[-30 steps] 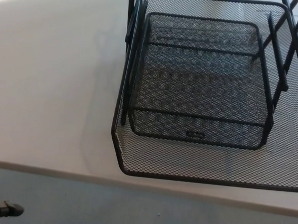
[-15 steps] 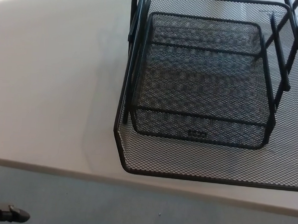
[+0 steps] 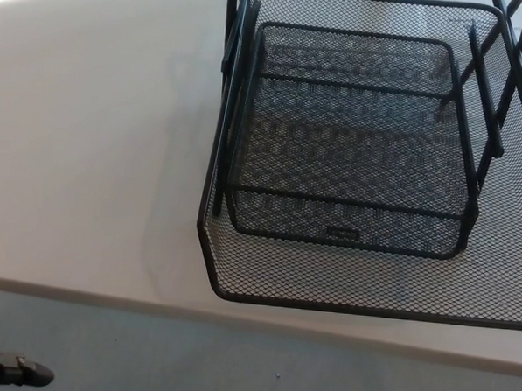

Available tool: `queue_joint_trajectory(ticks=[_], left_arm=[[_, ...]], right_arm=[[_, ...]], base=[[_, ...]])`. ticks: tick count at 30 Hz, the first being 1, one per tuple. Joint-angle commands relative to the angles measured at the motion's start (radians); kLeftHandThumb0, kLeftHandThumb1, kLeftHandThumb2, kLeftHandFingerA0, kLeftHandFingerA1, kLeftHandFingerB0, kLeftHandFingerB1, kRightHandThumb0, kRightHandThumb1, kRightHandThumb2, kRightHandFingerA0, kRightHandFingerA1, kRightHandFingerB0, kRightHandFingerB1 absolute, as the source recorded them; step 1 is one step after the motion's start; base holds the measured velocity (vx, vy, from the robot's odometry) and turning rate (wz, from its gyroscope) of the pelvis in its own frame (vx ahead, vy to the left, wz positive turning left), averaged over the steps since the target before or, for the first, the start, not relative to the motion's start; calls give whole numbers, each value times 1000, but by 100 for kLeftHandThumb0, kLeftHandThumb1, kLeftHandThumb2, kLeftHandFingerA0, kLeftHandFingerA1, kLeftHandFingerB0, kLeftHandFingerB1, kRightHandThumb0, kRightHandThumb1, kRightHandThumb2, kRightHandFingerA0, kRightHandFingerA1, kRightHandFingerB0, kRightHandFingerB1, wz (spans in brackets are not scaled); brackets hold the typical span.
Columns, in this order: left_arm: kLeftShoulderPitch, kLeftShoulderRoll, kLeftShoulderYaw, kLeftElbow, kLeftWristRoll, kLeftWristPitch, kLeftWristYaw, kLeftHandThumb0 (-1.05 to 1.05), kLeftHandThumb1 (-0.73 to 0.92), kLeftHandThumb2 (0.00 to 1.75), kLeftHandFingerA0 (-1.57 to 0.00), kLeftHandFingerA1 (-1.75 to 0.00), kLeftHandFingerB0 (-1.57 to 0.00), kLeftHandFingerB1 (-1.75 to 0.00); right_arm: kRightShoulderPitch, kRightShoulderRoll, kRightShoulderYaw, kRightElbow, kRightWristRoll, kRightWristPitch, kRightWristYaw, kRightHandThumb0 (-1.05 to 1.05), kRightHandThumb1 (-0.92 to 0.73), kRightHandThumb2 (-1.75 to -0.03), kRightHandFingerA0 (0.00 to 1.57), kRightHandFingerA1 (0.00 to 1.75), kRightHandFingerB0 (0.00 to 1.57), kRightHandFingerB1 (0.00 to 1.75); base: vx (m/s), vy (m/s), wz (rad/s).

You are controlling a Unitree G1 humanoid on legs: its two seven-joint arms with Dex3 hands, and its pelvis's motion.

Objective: A balck drawer is kept on the middle of the table and the robot uses its right hand to push it back away from the robot

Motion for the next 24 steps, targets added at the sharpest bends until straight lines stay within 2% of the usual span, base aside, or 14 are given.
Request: queue_joint_trajectory(ticks=[1, 2, 3, 4, 11, 15, 24], left_arm=[[-9, 9, 8, 5, -11, -36, -23, -62, 64, 62, -46, -37, -41, -34], [-8, 10, 8, 3, -11, -37, -22, -61, 64, 61, -47, -37, -41, -35], [-7, 9, 10, 2, -13, -38, -23, -61, 64, 61, -47, -37, -41, -35], [-8, 9, 10, 1, -14, -38, -25, -61, 64, 62, -46, -37, -41, -34], [-9, 9, 8, 5, -10, -40, -20, -59, 65, 61, -47, -37, -41, -35], [-8, 10, 6, 4, -8, -40, -18, -61, 64, 62, -48, -37, -41, -35], [-11, 7, 8, 10, -10, -37, -21, -60, 64, 61, -47, -37, -42, -35]], right_arm=[[213, -223, -98, -476, 247, 26, 269, -67, -84, -66, 37, 34, 32, 31], [226, -240, -106, -526, 281, 31, 287, -77, -74, -105, 33, 49, 21, 42], [238, -255, -114, -570, 312, 33, 303, -77, -74, -105, 33, 49, 21, 42], [242, -263, -117, -596, 337, 25, 314, -70, -87, -67, 36, 33, 32, 32], [223, -312, -144, -758, 445, 49, 357, -71, -89, -67, 34, 34, 30, 31], [180, -333, -151, -818, 490, 96, 376, -72, -91, -68, 33, 33, 29, 31], [-50, -349, -51, -875, 564, 222, 457, -73, -92, -68, 35, 35, 29, 31]], base=[[0, 0, 0], [0, 0, 0], [0, 0, 0], [0, 0, 0], [0, 0, 0], [0, 0, 0], [0, 0, 0]])
